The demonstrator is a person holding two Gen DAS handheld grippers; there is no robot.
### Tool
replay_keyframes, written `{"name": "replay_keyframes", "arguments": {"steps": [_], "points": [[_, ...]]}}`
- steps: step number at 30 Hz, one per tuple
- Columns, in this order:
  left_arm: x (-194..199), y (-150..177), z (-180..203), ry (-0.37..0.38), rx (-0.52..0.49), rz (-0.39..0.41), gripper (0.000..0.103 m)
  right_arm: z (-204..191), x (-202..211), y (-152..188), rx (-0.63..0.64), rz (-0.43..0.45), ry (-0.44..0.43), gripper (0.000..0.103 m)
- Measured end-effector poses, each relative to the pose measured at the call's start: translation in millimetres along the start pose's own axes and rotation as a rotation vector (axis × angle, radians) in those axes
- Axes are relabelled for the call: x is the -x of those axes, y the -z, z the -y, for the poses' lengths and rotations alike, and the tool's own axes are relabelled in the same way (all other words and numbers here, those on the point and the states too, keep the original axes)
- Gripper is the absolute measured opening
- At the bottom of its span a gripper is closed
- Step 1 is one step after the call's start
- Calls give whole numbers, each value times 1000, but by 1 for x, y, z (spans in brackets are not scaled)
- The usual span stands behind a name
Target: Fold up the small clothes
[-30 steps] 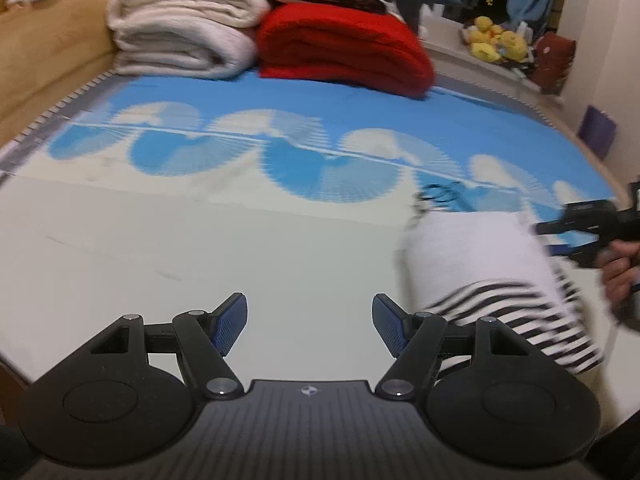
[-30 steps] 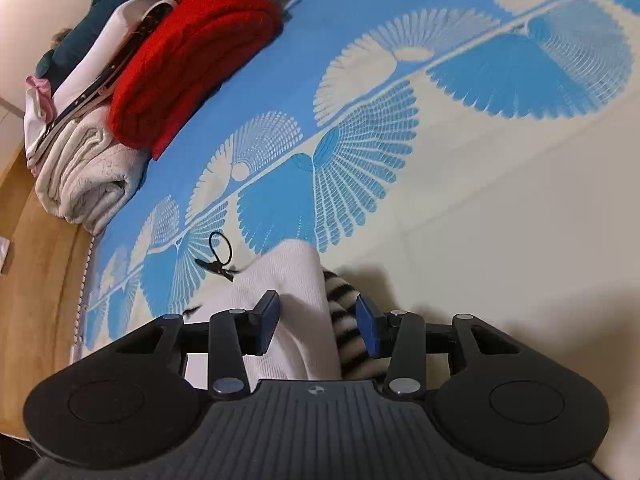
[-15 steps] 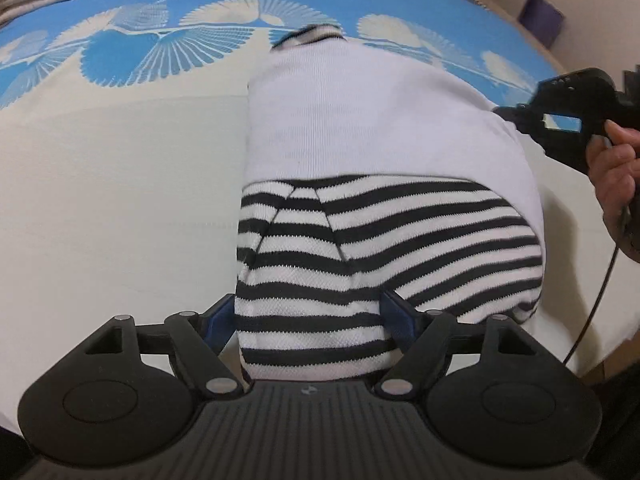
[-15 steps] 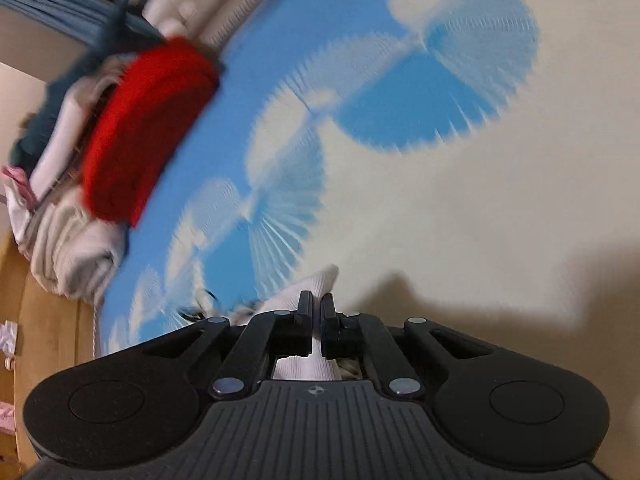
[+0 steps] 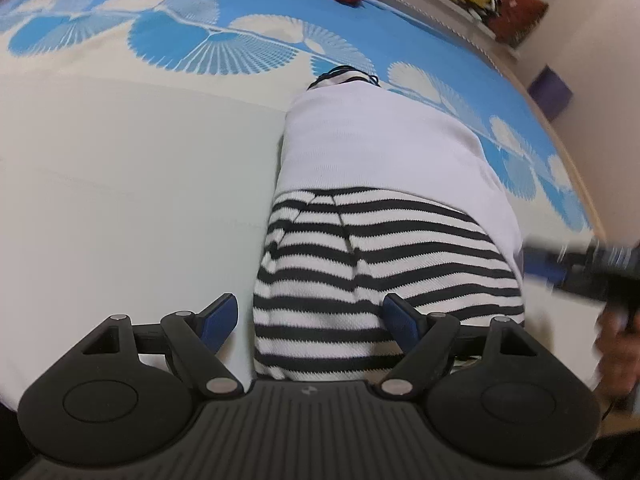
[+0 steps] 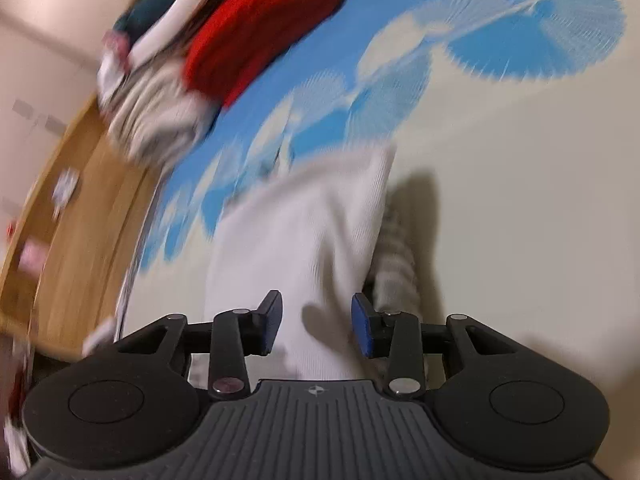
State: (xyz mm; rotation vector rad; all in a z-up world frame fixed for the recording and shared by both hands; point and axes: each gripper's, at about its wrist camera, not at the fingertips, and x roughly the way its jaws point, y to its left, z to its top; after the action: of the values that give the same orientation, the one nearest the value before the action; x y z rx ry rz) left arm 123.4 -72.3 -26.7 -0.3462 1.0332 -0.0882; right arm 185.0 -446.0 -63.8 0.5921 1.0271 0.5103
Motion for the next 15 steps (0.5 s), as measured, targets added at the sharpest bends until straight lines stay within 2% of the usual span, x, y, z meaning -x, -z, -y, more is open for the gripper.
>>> {"name": "replay_keyframes", "arguments": {"steps": [2,5,6,7,8,9,10,12,13,14,15], "points": [[0,2,0,7,5,4,84,4,-2,15,10,-27,45,43],[0,2,1,5,0,3,84,7,-2,33,2,-65,-22,42],[0,1,1,5,-1,3,84,5,2,39,36,-73,-34,38],[1,0,1,7,-1,3,84,3,5,44,66,-76,-36,20],[2,-1,2,9,1,6,84,1,11,46,85,-79,-39,8],[4,-2,3,13,3,10,84,-1,20,45,88,-56,-52,3],[7,-3,4,24,4,18,84,-2,37,42,71,4,-100,3],[12,-4,6,47,1,34,84,2,77,32,-6,129,-269,3],[11,-3,7,51,-9,38,84,2,91,31,-11,154,-301,2],[9,0,9,38,-32,36,84,3,95,32,5,136,-278,2],[2,3,11,7,-70,21,84,5,88,36,32,69,-183,2]]}}
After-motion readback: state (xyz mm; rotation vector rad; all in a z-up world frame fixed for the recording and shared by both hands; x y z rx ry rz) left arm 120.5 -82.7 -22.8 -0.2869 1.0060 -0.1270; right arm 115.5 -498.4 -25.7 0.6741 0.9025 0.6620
